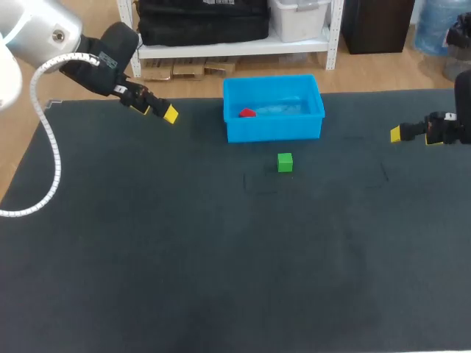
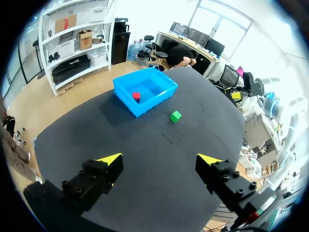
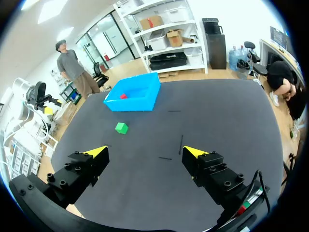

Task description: Use the left arm to pick the red cube and place it into the blue plastic box first, then use the right arm to grasp the green cube and put it into the same blue plastic box after the first action is fully finished.

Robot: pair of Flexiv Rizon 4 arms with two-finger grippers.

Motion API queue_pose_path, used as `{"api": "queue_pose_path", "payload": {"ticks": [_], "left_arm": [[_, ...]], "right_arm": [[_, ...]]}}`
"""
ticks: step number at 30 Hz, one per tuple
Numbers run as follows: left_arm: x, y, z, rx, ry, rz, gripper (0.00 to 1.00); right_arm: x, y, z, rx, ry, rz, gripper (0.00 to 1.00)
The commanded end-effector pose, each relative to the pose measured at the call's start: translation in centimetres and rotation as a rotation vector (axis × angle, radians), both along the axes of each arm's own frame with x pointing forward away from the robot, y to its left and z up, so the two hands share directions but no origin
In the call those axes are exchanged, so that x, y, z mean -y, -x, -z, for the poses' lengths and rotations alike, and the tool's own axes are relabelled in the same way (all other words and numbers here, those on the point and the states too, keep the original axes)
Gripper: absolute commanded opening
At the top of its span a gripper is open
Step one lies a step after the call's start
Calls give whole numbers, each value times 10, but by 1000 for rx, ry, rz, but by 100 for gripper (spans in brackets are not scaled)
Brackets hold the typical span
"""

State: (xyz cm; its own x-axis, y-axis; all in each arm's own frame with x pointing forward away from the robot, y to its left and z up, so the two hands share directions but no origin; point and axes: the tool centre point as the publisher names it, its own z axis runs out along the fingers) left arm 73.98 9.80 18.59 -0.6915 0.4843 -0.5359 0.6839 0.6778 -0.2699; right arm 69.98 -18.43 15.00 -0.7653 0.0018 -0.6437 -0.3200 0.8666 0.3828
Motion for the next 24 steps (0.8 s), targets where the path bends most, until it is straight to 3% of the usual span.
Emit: {"api": "queue_pose_path", "payload": {"ticks": [1,14,24], "left_arm": [[-1,1,1,3,5,3,100],[-1,1,1,3,5,3,100],[-1,1,1,3,5,3,100]], "right_arm": [[0,0,0,0,0,-1,100],[-6,-6,-7,-6,19,-16,100],[-26,-4,-10,-90,73,-40,100]]}}
